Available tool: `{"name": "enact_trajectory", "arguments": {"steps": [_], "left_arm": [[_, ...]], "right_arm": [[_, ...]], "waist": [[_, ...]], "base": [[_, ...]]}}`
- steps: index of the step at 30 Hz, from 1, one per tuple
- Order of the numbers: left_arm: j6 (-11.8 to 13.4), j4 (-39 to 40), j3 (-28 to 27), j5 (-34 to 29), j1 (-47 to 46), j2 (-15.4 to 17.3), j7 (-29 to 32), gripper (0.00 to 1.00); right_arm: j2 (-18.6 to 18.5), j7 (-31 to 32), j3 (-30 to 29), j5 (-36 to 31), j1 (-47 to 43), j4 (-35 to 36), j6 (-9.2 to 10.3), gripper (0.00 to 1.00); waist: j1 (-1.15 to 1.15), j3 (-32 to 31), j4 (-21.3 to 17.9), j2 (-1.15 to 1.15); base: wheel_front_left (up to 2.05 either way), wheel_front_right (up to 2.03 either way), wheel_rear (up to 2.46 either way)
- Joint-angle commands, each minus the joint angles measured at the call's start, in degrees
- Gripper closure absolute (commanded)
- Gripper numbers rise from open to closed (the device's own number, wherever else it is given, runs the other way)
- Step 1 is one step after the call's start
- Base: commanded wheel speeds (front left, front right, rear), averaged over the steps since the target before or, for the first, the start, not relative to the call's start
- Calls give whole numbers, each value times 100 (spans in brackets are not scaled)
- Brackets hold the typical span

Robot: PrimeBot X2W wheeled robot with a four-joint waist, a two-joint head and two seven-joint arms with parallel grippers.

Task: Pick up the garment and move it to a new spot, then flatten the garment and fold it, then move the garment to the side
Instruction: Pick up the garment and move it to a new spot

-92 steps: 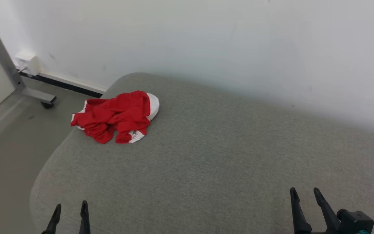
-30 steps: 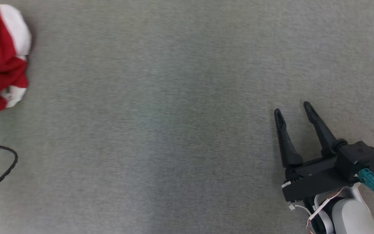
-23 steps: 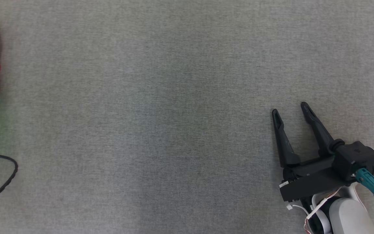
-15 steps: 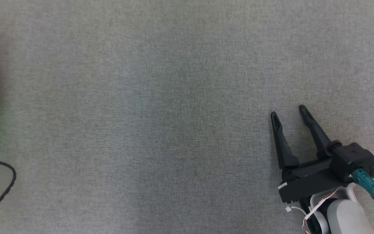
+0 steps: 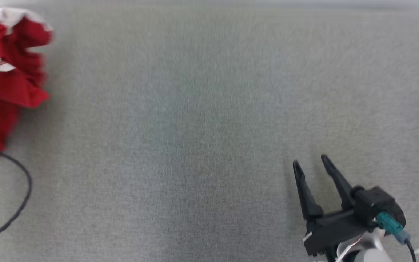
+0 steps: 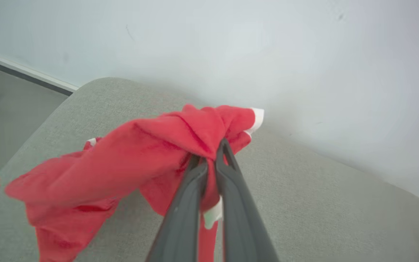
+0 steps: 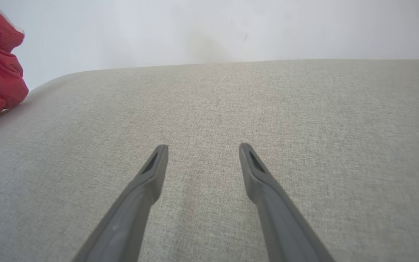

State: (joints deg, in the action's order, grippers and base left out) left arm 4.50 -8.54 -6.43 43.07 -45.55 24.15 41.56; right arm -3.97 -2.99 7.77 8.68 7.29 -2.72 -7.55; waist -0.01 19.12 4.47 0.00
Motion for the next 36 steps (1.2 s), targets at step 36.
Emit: {"name": "enact_trajectory", "arguments": {"steps": [36], "left_arm": [[-68,443,1737,-168,1649,-1469,-440,100]], "right_arm": [[114,-214,248,433,-436,-224,14,0]], "waist": [[1,-1218,-2590,0]], "base": [[0,0,0]]}}
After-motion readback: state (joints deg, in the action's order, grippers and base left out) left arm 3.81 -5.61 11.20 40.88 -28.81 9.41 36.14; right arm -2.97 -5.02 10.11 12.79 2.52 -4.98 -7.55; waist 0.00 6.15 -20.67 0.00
